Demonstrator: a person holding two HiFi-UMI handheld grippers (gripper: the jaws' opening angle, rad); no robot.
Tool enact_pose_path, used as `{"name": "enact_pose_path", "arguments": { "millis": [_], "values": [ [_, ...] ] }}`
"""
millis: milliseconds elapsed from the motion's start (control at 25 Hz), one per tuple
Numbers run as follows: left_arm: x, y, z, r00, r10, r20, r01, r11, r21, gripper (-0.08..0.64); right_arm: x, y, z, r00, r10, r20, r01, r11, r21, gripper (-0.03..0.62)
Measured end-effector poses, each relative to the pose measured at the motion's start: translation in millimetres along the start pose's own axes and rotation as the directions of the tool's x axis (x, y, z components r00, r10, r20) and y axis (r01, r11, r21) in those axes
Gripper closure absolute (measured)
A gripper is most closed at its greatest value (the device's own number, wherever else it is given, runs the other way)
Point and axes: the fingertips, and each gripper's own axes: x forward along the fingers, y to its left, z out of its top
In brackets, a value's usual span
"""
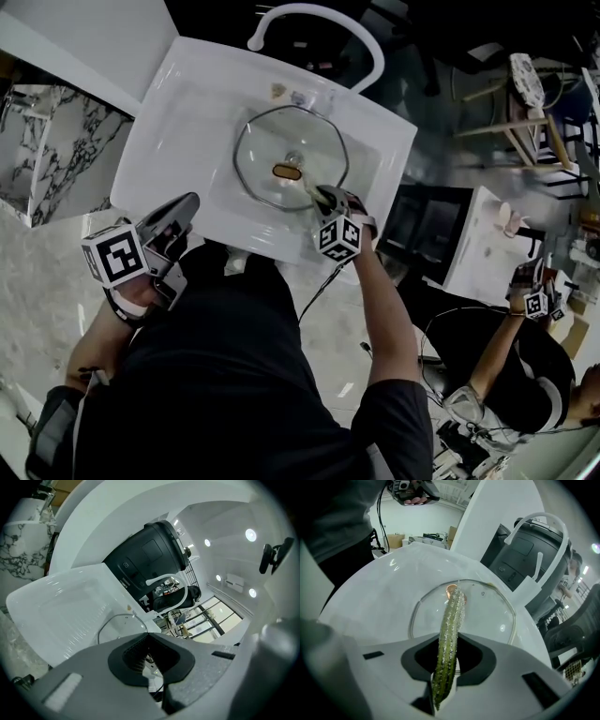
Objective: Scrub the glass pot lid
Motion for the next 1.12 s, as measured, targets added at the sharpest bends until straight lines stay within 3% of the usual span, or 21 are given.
{"name": "enact_pose_path", "arguments": {
  "millis": [80,320,640,720,800,960,1120],
  "values": [
    [1,0,0,1.0,-0.002,-0.003,0.002,1.0,-0.001,0.56,1,11,-3,0.999,0.029,-0.014,-0.029,1.0,0.004,0.526],
    [-3,4,1,1.0,-0.005,0.015,0.006,1.0,-0.026,0.56,21,50,0,0.984,0.163,-0.075,-0.17,0.98,-0.105,0.527],
    [-26,21,10,0.998,0.029,0.063,-0.025,0.998,-0.066,0.56,44,78,14,0.92,0.346,-0.185,-0.373,0.917,-0.139,0.526],
    [-32,24,13,0.996,0.034,0.079,-0.028,0.996,-0.079,0.56,43,76,23,0.924,0.342,-0.171,-0.366,0.921,-0.136,0.526],
    [-36,26,15,0.995,0.027,0.094,-0.018,0.995,-0.097,0.56,38,66,40,0.945,0.305,-0.12,-0.318,0.94,-0.119,0.526],
    [-43,29,19,0.994,0.025,0.109,-0.013,0.994,-0.11,0.56,24,26,85,0.992,0.123,0.014,-0.122,0.991,-0.059,0.526],
    [-46,32,17,0.994,0.027,0.109,-0.014,0.993,-0.12,0.56,34,27,91,0.999,0.036,-0.031,-0.04,0.993,-0.113,0.526]
  ]
}}
